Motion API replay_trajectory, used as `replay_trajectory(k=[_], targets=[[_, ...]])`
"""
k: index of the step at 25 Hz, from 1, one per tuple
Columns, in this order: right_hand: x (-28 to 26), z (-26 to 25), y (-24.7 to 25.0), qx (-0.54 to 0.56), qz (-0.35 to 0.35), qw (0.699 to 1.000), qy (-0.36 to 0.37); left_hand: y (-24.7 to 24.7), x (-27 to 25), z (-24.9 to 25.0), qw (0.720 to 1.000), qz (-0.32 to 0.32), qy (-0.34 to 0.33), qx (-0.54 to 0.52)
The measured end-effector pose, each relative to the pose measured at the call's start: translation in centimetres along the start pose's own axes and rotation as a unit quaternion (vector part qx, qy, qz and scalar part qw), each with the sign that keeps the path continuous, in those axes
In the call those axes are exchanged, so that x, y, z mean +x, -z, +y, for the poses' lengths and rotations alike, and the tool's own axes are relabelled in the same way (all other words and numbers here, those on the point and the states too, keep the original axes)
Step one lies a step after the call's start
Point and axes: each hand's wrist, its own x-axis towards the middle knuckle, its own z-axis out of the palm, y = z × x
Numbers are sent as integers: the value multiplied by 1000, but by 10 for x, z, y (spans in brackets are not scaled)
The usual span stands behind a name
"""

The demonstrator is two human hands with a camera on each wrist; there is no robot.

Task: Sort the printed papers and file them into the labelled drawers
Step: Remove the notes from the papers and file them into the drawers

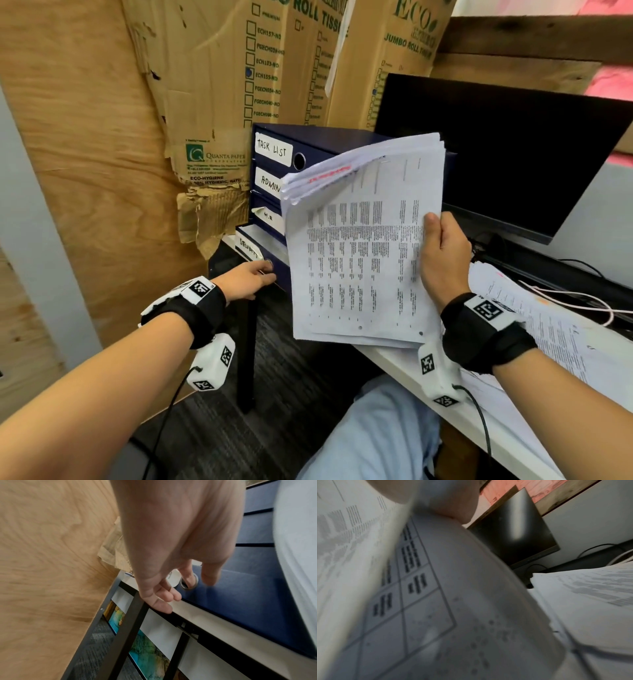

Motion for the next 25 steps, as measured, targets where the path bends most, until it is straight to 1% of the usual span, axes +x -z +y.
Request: replay_trajectory(k=[3, 5, 7, 9, 11, 16, 18, 20, 22, 24, 25], targets=[[-6, -21, -17, 12, -22, 999, 39, 5, -11, -1, 1000, -25, -10, 15], [-9, -29, -29, -3, -37, 997, 67, 16, -18, -5, 997, -50, -19, 47], [-11, -33, -39, -24, -51, 995, 79, 32, -25, -15, 994, -71, -19, 83], [-12, -38, -48, -33, -64, 995, 67, 47, -37, -27, 991, -84, -16, 105], [-13, -46, -55, -41, -73, 996, 41, 61, -52, -34, 989, -107, -2, 102], [-13, -61, -64, -39, -68, 996, -47, 94, -94, -46, 987, -128, 66, 69], [-15, -65, -66, -22, -57, 996, -70, 104, -110, -53, 986, -138, 86, 46], [-19, -73, -72, 0, -58, 994, -92, 113, -126, -56, 986, -140, 90, -1], [-27, -85, -82, 28, -60, 991, -119, 125, -138, -56, 985, -121, 74, -97], [-38, -99, -95, 65, -49, 985, -152, 137, -152, -51, 969, -110, 69, -209], [-42, -102, -103, 77, -55, 981, -170, 142, -159, -49, 965, -110, 62, -230]])
